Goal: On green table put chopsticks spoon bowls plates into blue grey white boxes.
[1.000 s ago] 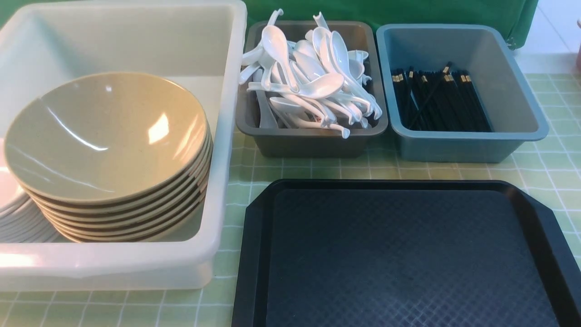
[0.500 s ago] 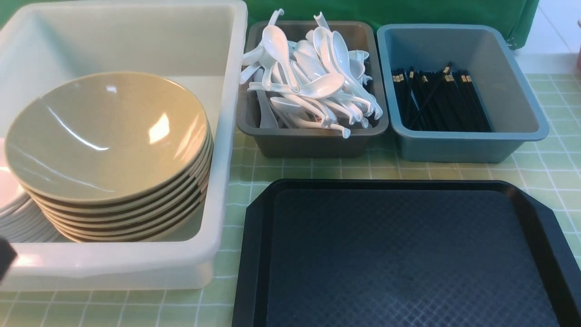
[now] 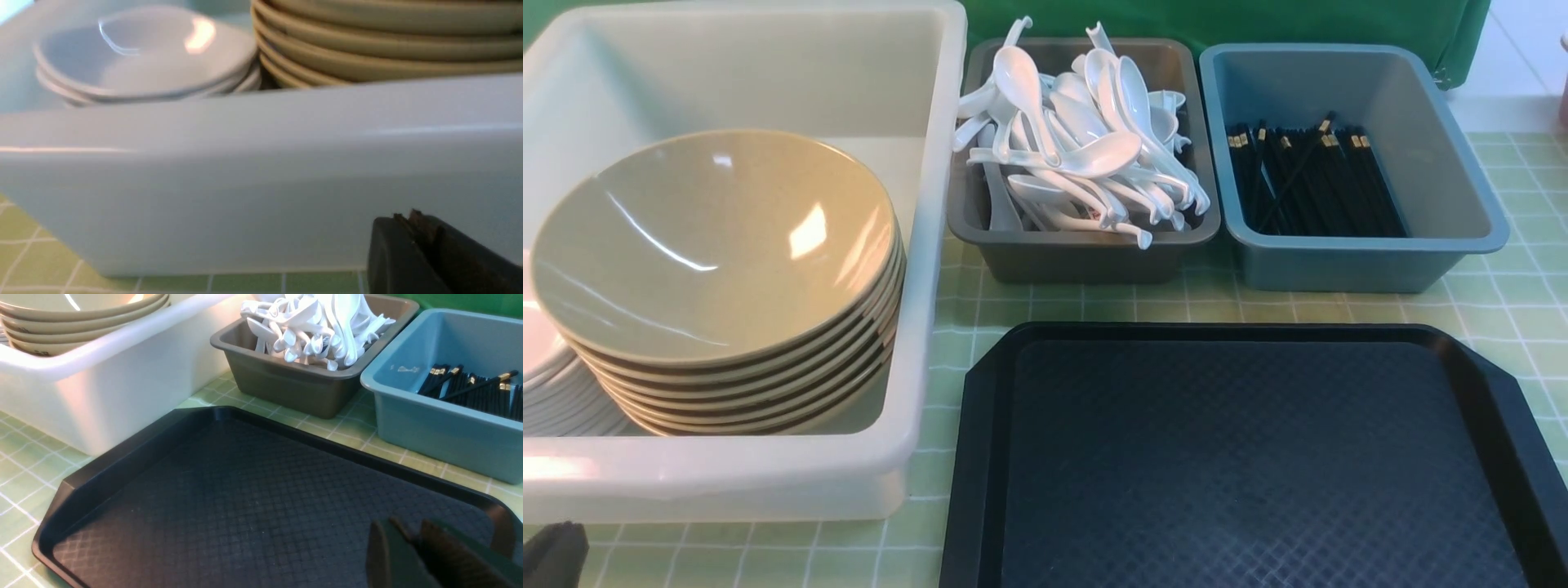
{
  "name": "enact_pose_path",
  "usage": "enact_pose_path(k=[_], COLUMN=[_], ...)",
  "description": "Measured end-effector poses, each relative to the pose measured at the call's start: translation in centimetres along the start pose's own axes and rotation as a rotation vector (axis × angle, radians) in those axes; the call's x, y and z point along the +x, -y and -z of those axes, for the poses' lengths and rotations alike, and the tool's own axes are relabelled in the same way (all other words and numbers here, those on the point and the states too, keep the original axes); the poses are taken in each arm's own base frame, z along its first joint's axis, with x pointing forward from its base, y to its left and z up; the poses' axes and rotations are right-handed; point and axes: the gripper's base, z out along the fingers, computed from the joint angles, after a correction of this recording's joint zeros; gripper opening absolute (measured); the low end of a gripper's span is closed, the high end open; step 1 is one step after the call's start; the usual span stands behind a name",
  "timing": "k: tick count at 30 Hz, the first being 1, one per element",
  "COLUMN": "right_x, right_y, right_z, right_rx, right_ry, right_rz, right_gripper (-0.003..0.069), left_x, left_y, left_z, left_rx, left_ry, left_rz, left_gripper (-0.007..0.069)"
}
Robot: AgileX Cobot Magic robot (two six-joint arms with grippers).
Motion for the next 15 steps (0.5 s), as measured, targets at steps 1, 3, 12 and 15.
enact_pose_path(k=[1,3,12,15], right_x=[0.0,0.0,0.01,0.01], right_y=[0.0,0.0,0.0,0.0], right_z=[0.0,0.0,0.0,0.0], right_rx=[0.0,0.0,0.0,0.0], right_ry=[0.0,0.0,-0.001,-0.001], right_rz=[0.0,0.0,0.0,0.0], right_gripper=[0.011,0.011,0.0113,0.0118], left_x=[-0.02,-0.09,-0.2,-0.2], left_y=[-0.01,-0.03,-0.07,-0.06], left_z=[0.01,-0.02,-0.07,-0.08], left_rx=[-0.001,-0.004,-0.011,-0.011], left_ry=[0.003,0.015,0.041,0.041], left_rz=[0.0,0.0,0.0,0.0], left_gripper=[-0.0001,-0.0001,-0.0001,-0.0001])
